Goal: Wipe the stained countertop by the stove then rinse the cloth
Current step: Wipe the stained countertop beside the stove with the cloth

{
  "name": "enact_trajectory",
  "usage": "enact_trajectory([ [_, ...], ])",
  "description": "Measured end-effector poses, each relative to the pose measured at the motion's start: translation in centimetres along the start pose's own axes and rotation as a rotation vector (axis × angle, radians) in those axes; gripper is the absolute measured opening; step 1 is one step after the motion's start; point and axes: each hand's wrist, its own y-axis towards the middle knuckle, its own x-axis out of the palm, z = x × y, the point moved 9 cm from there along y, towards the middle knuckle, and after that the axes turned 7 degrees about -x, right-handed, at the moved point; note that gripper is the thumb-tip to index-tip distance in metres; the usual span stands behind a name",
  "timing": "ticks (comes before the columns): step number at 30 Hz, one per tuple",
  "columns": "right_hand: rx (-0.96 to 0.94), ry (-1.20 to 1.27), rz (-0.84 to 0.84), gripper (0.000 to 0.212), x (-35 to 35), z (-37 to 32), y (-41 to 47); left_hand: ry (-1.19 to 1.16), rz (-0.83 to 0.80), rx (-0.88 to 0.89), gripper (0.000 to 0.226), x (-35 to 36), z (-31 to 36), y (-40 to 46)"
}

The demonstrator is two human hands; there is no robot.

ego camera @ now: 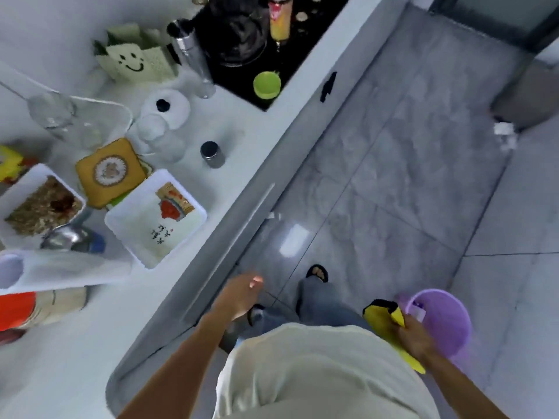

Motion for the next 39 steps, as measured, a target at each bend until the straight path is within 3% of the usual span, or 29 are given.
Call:
enact_trajectory([
  [4,0.02,0.016,0.032,0.038,-3.6,-1.1,2.2,0.173,0.002,0.021,0.027,-0.6,4.3,2.4],
  [8,-0.026,0.172,0.004,0.018,-6.7,-5.2,5.2,0.251,-0.017,0.008,0.025,-1.1,7.0,4.1],
  [12,-0.077,0.249,0.035,0.035,-10.4,-9.2,9.6,0.258,-0.06,-0.028,0.024,-2.2,9.4,6.3],
  [19,-0.035,0.263,0.115,0.041,-16.3,-14.8,16.6,0.335,-0.112,-0.061,0.021,-6.6,16.1,13.9],
  [29,0.14,0.467,0.114,0.048,-20.6,-13.6,19.4,0.325,-0.112,0.111,0.029,-11.4,39.5,24.7],
  [33,0.226,0.511,0.118,0.034,-22.7,-12.5,20.0,0.262,-0.126,0.203,0.025,-12.2,49.3,27.9],
  [39,0.328,0.542,0.156,0.039,-28.5,-11.1,25.3,0.321,-0.164,0.262,0.024,-11.4,59.3,32.0],
])
